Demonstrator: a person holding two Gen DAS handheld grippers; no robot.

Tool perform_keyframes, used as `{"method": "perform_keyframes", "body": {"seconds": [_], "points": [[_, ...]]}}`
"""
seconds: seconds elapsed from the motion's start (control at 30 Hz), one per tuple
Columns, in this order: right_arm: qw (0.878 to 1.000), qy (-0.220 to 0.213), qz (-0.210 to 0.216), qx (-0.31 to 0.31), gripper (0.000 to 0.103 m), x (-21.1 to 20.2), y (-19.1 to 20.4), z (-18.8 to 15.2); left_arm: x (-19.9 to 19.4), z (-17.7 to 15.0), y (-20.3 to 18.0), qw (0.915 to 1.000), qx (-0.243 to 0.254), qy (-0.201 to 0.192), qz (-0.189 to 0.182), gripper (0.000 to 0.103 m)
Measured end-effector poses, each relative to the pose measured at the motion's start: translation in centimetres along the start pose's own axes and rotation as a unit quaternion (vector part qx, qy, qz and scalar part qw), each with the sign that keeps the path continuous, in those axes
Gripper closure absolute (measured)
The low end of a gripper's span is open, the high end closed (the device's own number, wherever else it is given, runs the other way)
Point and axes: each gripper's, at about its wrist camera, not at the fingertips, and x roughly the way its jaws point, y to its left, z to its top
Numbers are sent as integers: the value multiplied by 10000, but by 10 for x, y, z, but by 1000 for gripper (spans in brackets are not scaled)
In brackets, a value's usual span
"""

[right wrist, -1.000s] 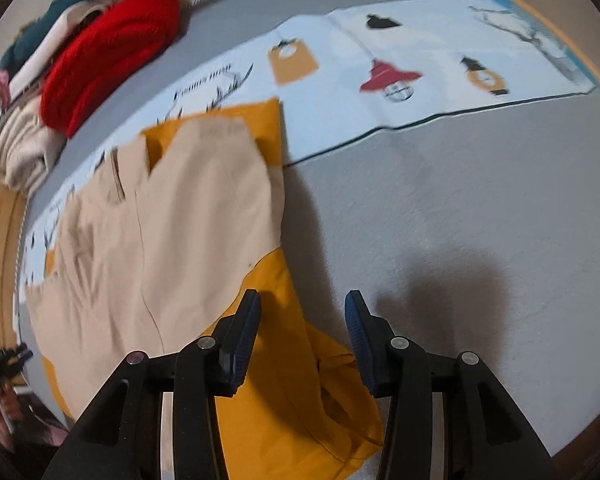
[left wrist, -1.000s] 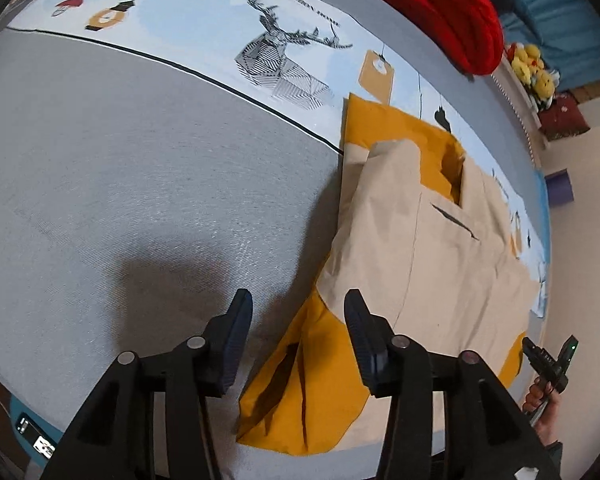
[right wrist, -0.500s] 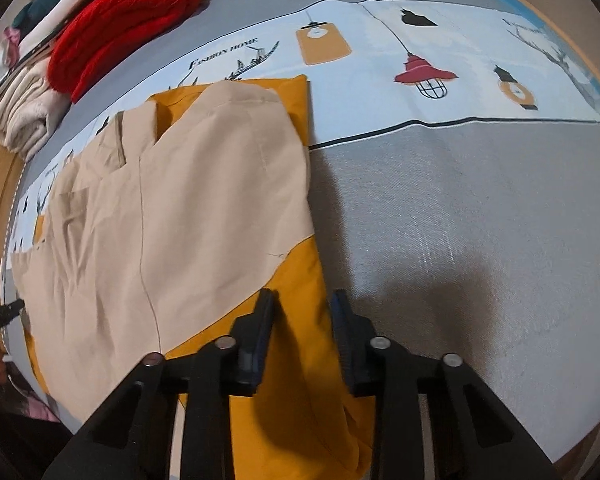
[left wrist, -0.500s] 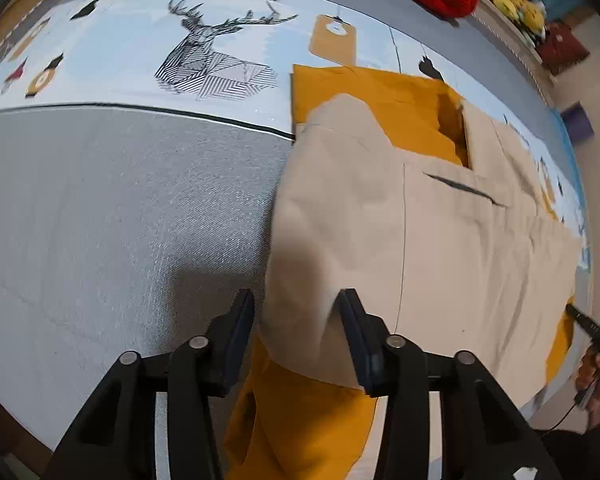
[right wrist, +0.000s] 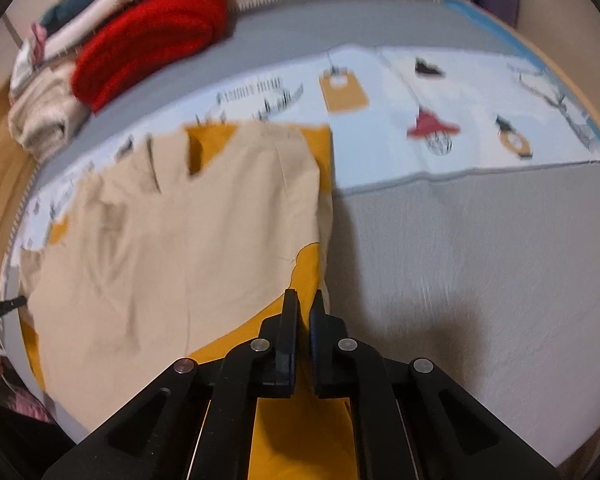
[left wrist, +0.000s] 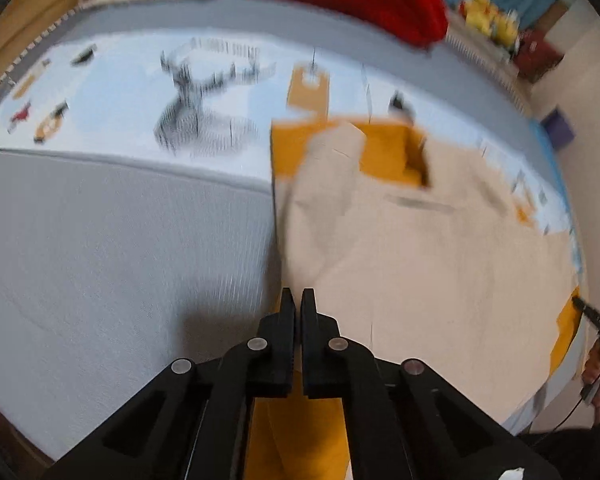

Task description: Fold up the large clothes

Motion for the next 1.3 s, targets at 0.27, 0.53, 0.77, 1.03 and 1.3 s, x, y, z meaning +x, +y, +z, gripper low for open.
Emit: {"method": "perform_keyframes", "body": {"seconds": [0.27, 0.53, 0.77, 1.03, 1.3], "points": [[9971, -683, -293, 176, 99, -8, 9, 26, -12, 24, -17, 9965, -52, -775, 314, 102], [9921, -1001, -675, 341, 99, 6, 16, 45, 7, 47, -22, 9919, -242, -1015, 729, 102], [9879, -1136, -997, 335, 99, 28, 23, 67, 40, 69, -22, 9895, -311, -1050, 945, 102], [9900, -185, -1334, 413, 100, 91, 2, 69, 81, 80, -17, 9899, -304, -708, 1186, 102], [9819, -252, -1580, 1009, 103, 85, -25, 74, 112, 80, -19, 9920, -126, -15, 1257, 97]]}}
